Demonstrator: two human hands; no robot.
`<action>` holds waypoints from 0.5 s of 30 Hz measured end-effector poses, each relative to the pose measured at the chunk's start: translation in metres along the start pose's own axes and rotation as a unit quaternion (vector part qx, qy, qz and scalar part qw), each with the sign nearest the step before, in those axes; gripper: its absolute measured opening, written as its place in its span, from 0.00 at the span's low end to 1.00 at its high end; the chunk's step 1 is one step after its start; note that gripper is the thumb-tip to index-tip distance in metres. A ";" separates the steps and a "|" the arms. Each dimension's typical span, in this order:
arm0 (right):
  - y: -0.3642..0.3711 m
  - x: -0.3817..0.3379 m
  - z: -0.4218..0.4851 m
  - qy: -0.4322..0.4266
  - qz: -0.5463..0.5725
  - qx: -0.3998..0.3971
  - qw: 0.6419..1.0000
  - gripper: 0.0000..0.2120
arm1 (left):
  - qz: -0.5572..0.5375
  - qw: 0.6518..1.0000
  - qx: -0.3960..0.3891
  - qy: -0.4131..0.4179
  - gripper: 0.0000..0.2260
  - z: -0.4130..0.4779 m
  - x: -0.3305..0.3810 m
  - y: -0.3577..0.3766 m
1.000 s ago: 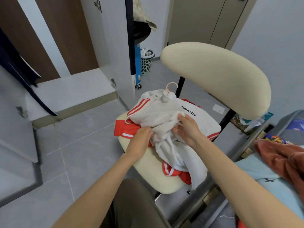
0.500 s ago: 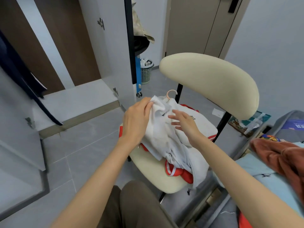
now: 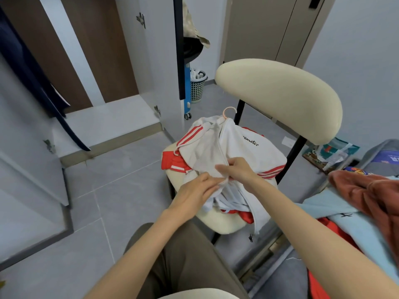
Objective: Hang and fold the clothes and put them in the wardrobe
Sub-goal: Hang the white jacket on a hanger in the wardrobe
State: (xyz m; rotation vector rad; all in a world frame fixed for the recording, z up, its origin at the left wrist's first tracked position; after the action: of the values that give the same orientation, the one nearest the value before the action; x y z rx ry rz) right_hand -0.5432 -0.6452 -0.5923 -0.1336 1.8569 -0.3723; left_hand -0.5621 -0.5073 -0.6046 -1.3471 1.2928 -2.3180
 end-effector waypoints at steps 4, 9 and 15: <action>-0.012 -0.015 0.006 -0.024 0.201 0.053 0.978 0.09 | 0.010 0.995 -0.018 -0.096 0.20 -0.009 -0.031 -0.004; -0.028 -0.016 0.012 0.009 0.379 0.094 0.921 0.06 | 0.061 0.985 -0.109 -0.122 0.17 -0.013 -0.060 0.001; -0.033 -0.004 0.011 0.048 0.520 0.119 0.844 0.07 | 0.065 0.988 0.005 -0.137 0.02 -0.009 -0.065 -0.035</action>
State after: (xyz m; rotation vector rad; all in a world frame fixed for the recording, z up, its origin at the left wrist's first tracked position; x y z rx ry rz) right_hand -0.5348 -0.6775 -0.5812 1.0493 1.6861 0.1688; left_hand -0.5219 -0.4469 -0.6210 -1.4683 1.2411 -1.9695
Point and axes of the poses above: each hand's wrist, its own z-axis towards the middle knuckle, its own y-axis out of the palm, x = y × z, the point moved 8 cm from there along z, towards the middle knuckle, and after that the axes turned 2 degrees about -y, right-handed, at the moved point
